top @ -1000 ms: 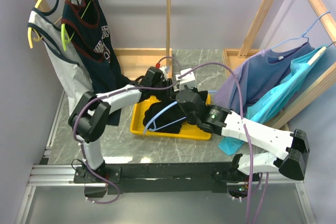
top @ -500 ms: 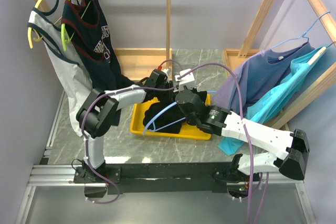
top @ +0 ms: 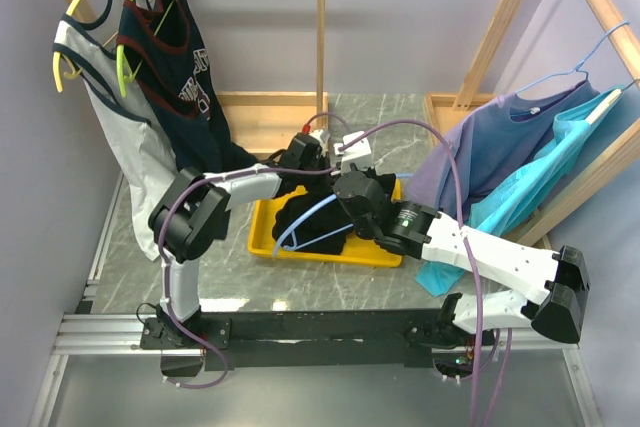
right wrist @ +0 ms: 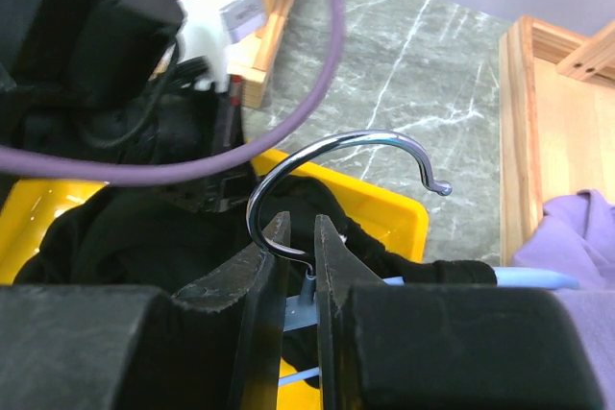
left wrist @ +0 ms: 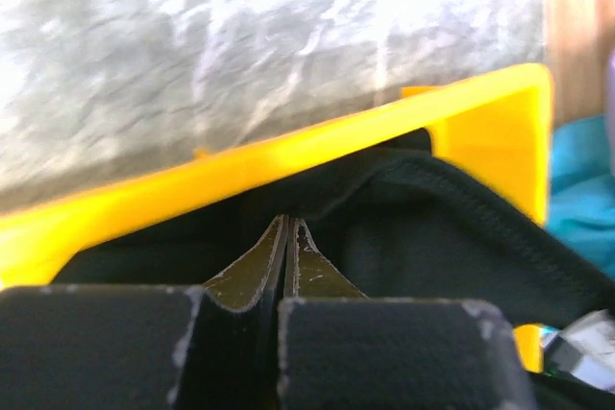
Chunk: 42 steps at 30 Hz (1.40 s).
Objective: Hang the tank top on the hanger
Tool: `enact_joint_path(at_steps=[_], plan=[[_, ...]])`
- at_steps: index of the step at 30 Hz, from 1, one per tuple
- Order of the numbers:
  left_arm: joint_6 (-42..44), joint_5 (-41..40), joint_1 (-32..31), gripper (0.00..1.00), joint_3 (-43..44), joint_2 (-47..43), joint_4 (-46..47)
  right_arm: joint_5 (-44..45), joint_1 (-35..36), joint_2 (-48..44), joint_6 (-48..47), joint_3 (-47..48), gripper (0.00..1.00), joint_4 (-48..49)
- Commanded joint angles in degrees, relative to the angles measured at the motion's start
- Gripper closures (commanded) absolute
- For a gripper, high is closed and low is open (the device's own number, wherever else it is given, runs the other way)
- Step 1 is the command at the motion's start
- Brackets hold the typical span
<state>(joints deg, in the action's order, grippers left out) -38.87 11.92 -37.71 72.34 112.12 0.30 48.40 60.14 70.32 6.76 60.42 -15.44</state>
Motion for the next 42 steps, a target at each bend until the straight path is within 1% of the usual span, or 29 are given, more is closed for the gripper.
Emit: enact_joint_path(at_steps=[1, 3, 5, 10, 14, 16, 20, 24, 29, 32, 38, 42], plan=[[-1.38, -7.51, 0.45, 0.99, -4.47, -6.98, 3.04, 4.68, 0.51, 0.07, 1.41, 3.38, 1.00, 0.42], [-1.73, -8.93, 1.67, 0.99, -8.06, -10.50, 3.74, 5.99, 0.50, 0.69, 2.11, 4.61, 1.00, -0.29], [-2.08, -8.41, 2.99, 0.99, -10.97, -13.66, 6.02, 7.66, 0.07, 1.74, 2.55, 5.92, 1.00, -0.82], [-2.61, -10.07, 3.79, 0.99, -17.13, -18.24, 7.88, 10.74, -1.34, 4.03, 4.39, 8.83, 1.00, -3.71], [-4.98, -11.48, 5.10, 0.99, -22.32, -24.29, 10.42, 11.45, -4.23, 5.17, 8.52, 12.16, 1.00, -7.05], [-6.21, -11.75, 5.54, 0.99, -25.22, -26.67, 11.48, 12.67, -5.47, 6.84, 8.79, 13.57, 1.00, -8.20], [-6.74, -13.94, 5.63, 0.99, -28.12, -34.05, 10.61, 12.77, -7.84, 10.35, 11.16, 19.10, 1.00, -11.54], [-7.97, -15.96, 5.63, 0.99, -32.24, -40.65, 9.99, 13.12, -9.42, 12.73, 11.69, 21.93, 1.00, -12.15], [-8.32, -17.63, 5.72, 0.99, -34.10, -47.59, 6.92, 13.83, -11.45, 14.57, 11.95, 24.65, 1.00, -13.03], [-8.50, -18.25, 5.72, 0.99, -34.72, -50.23, 5.34, 14.00, -11.88, 15.02, 11.78, 25.27, 1.00, -12.95], [-8.77, -19.39, 5.72, 0.99, -36.12, -55.16, 2.35, 17.25, -12.85, 16.68, 11.08, 25.62, 1.00, -12.07], [-8.68, -18.52, 5.72, 0.99, -36.30, -57.70, 0.50, 17.95, -14.00, 18.88, 13.01, 28.51, 1.00, -14.09]])
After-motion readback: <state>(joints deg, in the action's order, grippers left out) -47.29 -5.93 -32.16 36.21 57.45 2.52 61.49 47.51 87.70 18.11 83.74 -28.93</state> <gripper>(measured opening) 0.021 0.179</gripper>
